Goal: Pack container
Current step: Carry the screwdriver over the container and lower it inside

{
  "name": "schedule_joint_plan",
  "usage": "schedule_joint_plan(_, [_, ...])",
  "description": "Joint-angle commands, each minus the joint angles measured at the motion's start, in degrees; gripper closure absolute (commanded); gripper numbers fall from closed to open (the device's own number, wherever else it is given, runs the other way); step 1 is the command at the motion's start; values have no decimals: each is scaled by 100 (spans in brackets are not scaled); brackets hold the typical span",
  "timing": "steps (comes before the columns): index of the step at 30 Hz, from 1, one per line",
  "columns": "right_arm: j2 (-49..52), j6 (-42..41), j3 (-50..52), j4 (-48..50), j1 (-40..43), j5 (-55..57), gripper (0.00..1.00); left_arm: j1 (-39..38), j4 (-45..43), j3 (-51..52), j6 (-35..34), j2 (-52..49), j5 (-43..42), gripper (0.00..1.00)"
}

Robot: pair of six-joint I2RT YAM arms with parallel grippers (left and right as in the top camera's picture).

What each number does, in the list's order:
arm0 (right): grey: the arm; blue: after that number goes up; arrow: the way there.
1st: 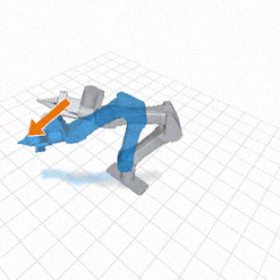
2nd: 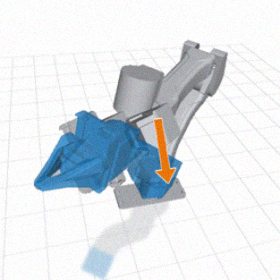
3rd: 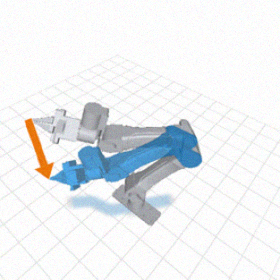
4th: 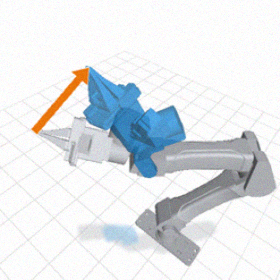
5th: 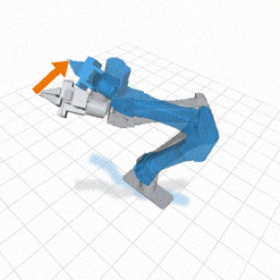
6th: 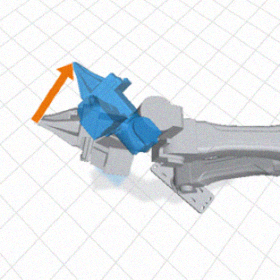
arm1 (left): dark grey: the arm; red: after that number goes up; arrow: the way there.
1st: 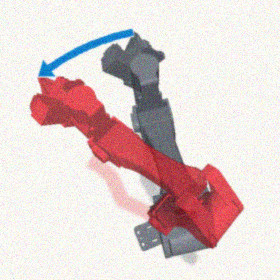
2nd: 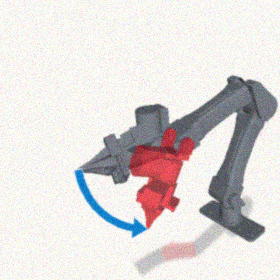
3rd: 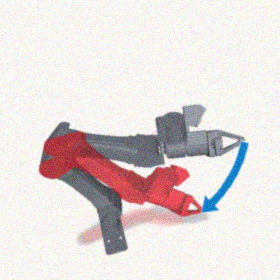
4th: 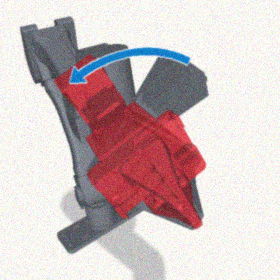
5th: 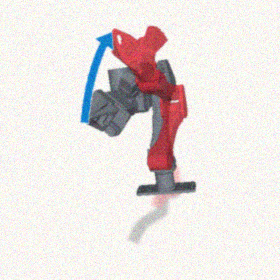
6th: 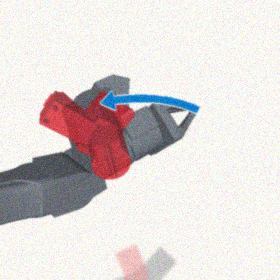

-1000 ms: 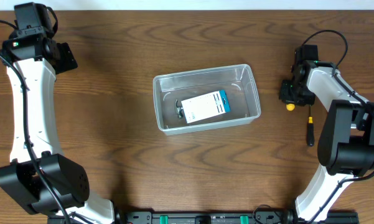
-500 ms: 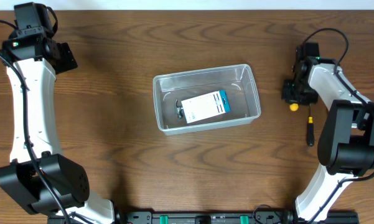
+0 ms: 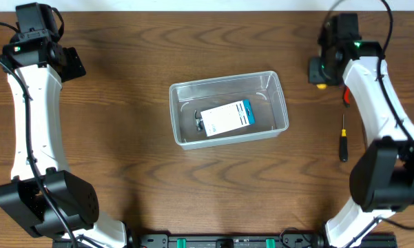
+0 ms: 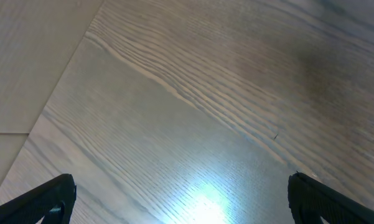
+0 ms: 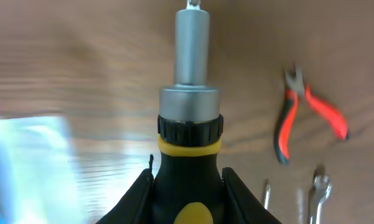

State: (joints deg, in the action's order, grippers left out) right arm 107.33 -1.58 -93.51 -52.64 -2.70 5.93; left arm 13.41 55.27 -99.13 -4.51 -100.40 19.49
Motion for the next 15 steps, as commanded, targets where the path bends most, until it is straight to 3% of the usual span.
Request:
schedule_joint_plan(1, [-452, 319, -367, -83, -444, -90, 99, 9, 15, -138, -72, 118, 31, 2])
schedule_joint_plan(15, [-1084, 179, -450, -660, -2321, -98, 99, 9, 15, -138, -72, 118, 31, 2])
